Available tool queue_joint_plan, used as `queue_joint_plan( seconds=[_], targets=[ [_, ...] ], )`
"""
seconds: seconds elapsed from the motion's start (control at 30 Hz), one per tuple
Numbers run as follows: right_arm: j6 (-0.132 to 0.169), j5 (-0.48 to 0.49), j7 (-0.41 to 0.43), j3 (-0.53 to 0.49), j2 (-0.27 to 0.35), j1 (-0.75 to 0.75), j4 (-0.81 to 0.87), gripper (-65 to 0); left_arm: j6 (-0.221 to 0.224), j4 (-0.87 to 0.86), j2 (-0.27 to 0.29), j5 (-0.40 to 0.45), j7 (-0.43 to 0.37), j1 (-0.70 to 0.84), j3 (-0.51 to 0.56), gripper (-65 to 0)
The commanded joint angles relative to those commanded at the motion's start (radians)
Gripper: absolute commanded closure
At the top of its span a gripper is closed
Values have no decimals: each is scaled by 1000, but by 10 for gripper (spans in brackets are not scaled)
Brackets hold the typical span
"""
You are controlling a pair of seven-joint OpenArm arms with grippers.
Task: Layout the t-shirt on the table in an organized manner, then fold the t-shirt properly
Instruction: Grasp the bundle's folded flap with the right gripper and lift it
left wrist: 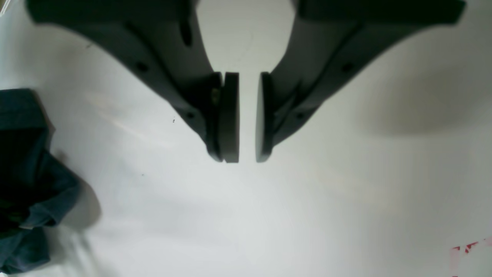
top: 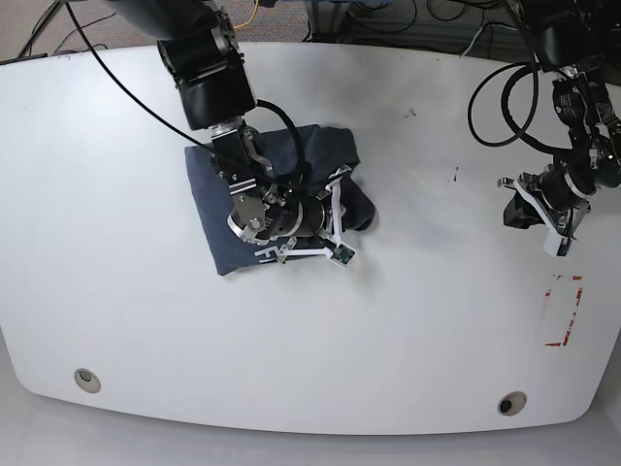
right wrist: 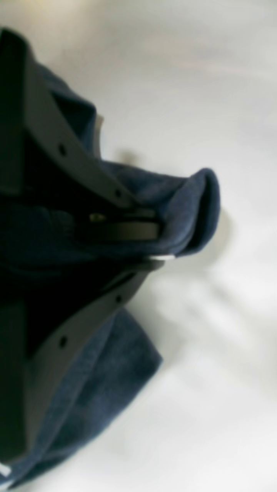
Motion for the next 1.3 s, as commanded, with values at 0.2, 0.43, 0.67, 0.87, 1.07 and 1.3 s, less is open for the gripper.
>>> queue_joint_plan(
  seconds=[0.2,0.43,0.67,0.87,1.07,1.3],
  targets=[
    [0,0,-103,2,29,-8,169,-43,0,-2,2,3,0,2,3,-64],
    [0,0,-176,2,91,-6,285,-43,0,-2,3,3,0,8,6,-64],
    [0,2,-190,2,153,15,292,-48,0,-2,3,5,-2,9,38,-64],
    [0,6,-184,2,170,29,229,-49,0,-2,3,5,-2,8,69,-64],
    [0,2,-180,2,163,26,199,-222,0,-2,3,3,-2,5,97,-64],
    [0,8,-107,5,144,-6,230,-599,0,-2,5,2,-2,3,106,-64]
  ],
)
